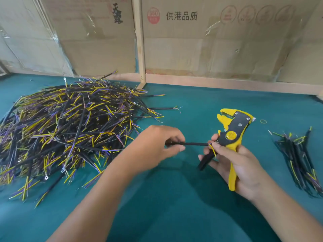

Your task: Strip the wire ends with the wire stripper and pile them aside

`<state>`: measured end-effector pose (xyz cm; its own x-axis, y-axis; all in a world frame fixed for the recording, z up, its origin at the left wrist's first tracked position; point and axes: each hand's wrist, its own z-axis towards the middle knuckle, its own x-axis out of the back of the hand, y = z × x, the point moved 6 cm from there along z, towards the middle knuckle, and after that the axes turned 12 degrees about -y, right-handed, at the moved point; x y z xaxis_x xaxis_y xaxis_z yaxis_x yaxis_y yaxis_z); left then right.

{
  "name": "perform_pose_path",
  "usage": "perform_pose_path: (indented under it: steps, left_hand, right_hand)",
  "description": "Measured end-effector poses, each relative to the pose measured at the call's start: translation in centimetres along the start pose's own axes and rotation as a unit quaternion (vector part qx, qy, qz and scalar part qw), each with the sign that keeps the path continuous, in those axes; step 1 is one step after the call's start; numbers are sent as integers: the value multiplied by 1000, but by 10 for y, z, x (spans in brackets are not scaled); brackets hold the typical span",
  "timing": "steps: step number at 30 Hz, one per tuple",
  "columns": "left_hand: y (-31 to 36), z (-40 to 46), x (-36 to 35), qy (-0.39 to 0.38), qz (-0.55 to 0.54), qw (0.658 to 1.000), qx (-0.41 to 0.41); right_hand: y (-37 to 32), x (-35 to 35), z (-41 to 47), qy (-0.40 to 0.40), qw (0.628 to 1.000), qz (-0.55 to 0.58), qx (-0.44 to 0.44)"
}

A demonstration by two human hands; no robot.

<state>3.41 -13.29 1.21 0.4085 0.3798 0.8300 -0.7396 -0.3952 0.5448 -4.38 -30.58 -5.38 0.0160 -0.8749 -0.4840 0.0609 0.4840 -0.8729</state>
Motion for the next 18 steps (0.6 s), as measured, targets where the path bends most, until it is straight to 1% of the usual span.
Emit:
perform_pose_path:
  steps: [3, 5, 7, 9, 11, 12, 15, 18]
  left_hand:
    - [-1, 0, -1, 20, 1, 1000, -17]
    - [9, 3, -12, 19, -7, 999, -31]
    - [20, 8, -29, -1, -73, 997, -37]
    - [24, 11, -39, -7, -165, 986, -20]
    - [20, 12, -41, -4, -239, 971, 0]
    - [19, 12, -41, -8, -256, 967, 3]
    - [18, 10, -41, -27, -277, 960, 0]
    - [18, 10, -38, -35, -265, 964, 0]
  right_hand:
    - [-3, -1, -1, 6, 1000, 0, 13]
    - [-2, -4, -1, 0, 1000, -15, 16]
    - [0, -8, -3, -9, 999, -46, 6]
    - [3, -12, -5, -24, 996, -81, -8]
    - [5, -15, -8, -28, 996, -85, -20]
    - [6, -15, -9, -24, 996, -80, -26]
    - [6, -17, -9, -25, 997, -65, -19]
    - [4, -17, -9, -26, 999, -47, -1]
